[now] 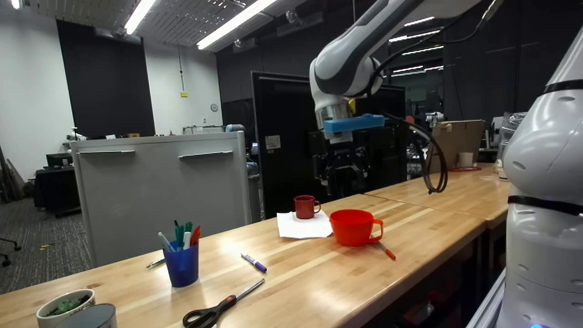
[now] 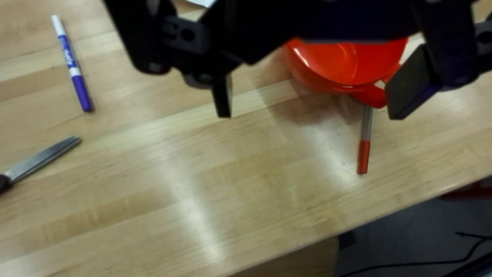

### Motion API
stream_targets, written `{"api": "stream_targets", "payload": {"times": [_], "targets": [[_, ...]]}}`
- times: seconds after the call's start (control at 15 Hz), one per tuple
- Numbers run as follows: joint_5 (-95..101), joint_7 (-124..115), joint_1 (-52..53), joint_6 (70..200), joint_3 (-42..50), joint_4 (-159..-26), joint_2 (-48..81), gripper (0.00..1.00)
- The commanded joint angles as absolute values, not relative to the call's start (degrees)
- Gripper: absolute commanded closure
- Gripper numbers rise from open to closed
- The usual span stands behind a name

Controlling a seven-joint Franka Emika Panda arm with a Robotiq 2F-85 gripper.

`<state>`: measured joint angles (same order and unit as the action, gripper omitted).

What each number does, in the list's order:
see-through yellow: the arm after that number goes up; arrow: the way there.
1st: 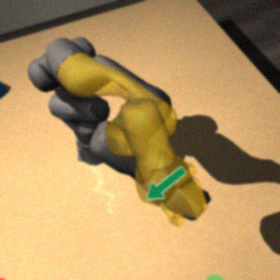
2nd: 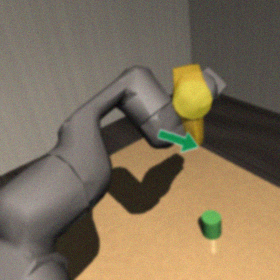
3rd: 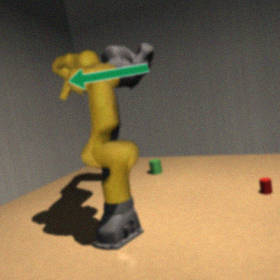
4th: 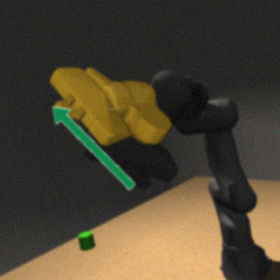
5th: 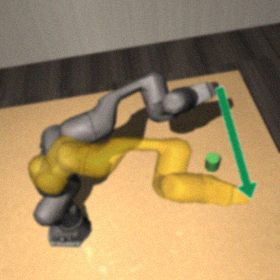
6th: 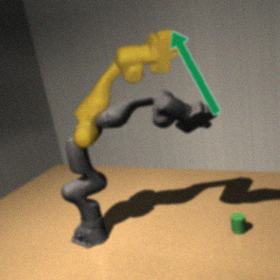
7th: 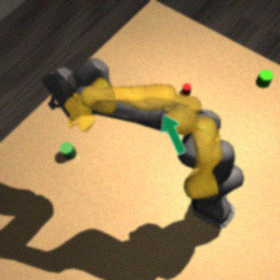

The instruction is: Move the pen and place it in the cup

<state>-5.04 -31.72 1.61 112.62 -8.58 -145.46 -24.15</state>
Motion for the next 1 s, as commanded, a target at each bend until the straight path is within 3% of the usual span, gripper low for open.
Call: {"api": "stream_targets", "payload": {"times": [0.0, 0.27, 0.33, 0.93], "targets": [[-8.87, -37.81, 0.23, 119.69, -8.58, -155.35, -31.66, 0.00], [-13.59, -44.99, 0.07, 128.76, -9.45, -164.30, -35.84, 0.00], [-14.07, -47.60, -0.34, 129.20, -10.01, -159.13, -31.33, 0.00], [-13.62, -49.40, 0.43, 130.66, -9.68, -159.58, -31.17, 0.00]]}}
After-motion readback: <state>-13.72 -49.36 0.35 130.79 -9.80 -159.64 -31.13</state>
